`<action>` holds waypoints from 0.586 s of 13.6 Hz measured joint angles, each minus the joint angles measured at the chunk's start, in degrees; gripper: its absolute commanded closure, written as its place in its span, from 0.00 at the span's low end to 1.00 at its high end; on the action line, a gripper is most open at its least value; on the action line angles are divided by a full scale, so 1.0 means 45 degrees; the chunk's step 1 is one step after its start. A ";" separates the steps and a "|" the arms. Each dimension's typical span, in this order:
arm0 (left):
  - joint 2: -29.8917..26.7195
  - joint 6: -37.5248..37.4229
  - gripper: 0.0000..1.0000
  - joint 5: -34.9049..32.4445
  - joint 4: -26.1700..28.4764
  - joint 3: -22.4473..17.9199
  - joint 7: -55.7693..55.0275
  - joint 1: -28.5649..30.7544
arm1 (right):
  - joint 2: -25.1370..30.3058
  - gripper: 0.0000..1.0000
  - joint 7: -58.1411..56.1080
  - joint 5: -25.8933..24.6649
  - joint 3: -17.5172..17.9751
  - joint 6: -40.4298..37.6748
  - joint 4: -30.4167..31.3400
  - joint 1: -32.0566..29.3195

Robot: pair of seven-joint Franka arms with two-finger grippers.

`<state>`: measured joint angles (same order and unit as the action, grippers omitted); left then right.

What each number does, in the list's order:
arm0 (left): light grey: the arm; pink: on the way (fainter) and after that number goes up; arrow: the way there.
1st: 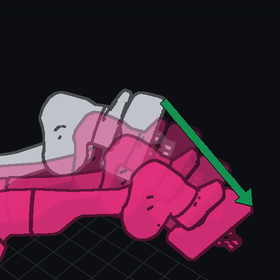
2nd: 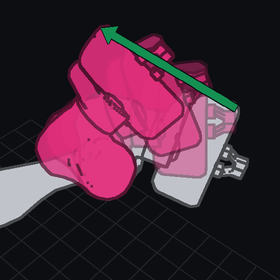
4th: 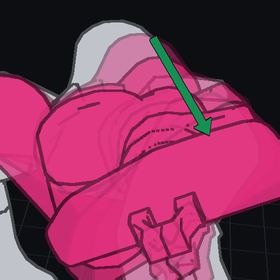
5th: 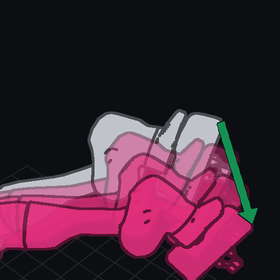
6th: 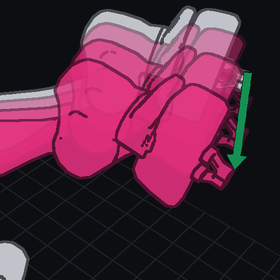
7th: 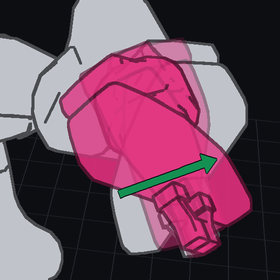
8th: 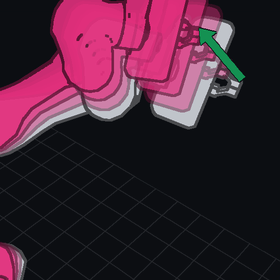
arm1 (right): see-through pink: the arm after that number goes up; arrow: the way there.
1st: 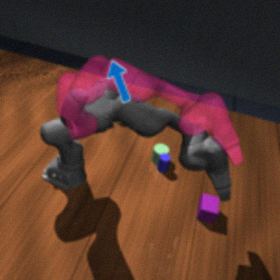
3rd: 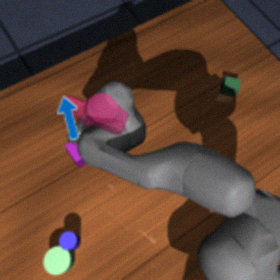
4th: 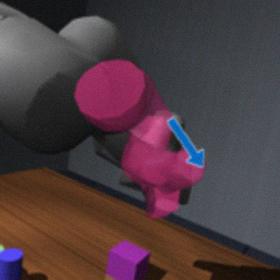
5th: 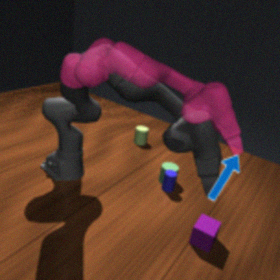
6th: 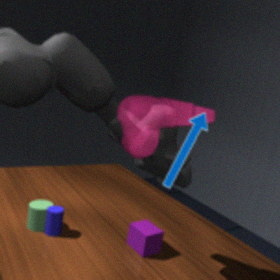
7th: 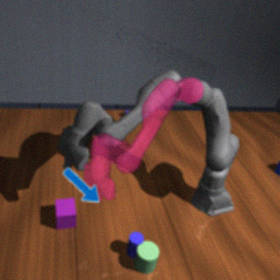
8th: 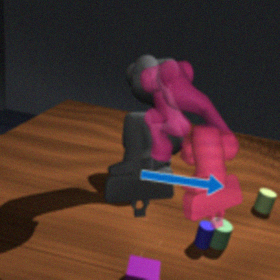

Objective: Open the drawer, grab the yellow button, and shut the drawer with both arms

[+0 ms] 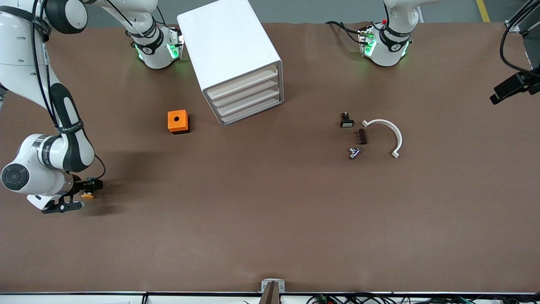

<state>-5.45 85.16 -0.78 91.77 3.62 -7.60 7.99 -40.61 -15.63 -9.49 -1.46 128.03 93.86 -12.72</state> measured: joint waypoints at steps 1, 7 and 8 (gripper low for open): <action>-0.0272 -0.0152 0.00 0.0022 0.0184 -0.0507 0.0239 -0.0536 | 0.0260 0.00 0.0003 0.0000 0.0060 -0.0542 -0.0105 0.0006; -0.1262 -0.0217 0.00 0.0053 0.1306 0.0145 0.0284 -0.1296 | 0.2847 0.00 0.1138 0.0668 0.0323 -0.5233 -0.1039 0.0807; -0.1256 -0.0205 0.00 0.0053 0.1328 0.0357 0.0250 -0.1298 | 0.3155 0.00 0.1608 0.0893 0.0333 -0.6003 -0.1352 0.1045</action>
<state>-11.11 84.23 -0.54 97.75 5.22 -6.48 2.15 -26.41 -8.39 -5.47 0.04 101.02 87.78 -8.02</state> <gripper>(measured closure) 0.000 0.000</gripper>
